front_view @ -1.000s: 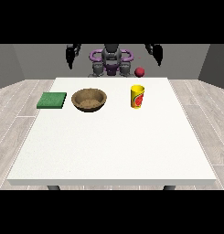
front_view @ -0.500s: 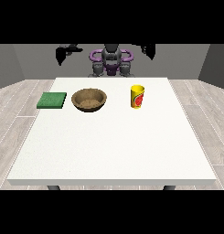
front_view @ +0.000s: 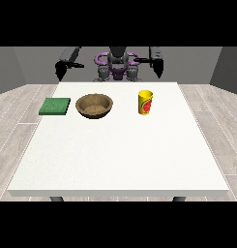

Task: Pick the cup and pour the ball into the bowl, then pick the bowl and place it on the pad

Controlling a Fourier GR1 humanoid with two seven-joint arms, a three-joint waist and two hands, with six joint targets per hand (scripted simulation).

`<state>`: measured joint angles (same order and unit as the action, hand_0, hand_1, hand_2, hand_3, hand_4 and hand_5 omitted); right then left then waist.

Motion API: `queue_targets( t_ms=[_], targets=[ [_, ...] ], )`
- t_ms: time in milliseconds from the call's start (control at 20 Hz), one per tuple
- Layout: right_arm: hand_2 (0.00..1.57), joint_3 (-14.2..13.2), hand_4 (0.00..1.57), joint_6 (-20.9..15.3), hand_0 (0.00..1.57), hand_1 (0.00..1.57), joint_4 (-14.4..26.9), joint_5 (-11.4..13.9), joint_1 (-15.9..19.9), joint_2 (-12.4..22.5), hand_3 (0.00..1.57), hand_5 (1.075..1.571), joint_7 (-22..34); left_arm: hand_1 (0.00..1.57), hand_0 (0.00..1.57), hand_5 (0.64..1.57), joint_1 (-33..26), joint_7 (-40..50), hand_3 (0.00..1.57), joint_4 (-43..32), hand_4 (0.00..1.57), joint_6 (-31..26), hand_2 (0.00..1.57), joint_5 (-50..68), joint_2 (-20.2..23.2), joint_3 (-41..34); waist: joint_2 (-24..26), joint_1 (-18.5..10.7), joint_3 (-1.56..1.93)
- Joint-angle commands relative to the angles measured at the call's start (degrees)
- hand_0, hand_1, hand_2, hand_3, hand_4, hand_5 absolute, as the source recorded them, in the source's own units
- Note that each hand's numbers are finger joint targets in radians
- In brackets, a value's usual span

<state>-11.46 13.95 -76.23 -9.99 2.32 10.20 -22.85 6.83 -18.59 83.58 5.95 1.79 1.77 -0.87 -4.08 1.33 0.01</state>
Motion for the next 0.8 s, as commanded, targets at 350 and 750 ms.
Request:
queue_targets(
  t_ms=[350, 750],
  targets=[
    [0.00, -2.10, 0.00, 4.48, 0.00, 0.00, 10.17, -0.62, 9.45, 1.93, 0.00, 1.548, -11.42, 0.00, 0.00, 1.466, 15.15, -11.59, 0.00, -16.52, 0.00, 1.08, 0.00, 1.10, 3.25, -8.58, -13.40, 3.28, -0.02],
    [0.00, -1.07, 0.00, 4.03, 0.00, 0.00, 16.06, 1.59, 11.01, 0.75, 0.00, 1.548, -16.54, 0.00, 0.00, 1.413, 20.14, -18.77, 0.00, -29.30, 0.00, 0.43, 0.00, 1.67, 5.59, -11.86, -13.60, 4.04, -0.02]
  ],
)
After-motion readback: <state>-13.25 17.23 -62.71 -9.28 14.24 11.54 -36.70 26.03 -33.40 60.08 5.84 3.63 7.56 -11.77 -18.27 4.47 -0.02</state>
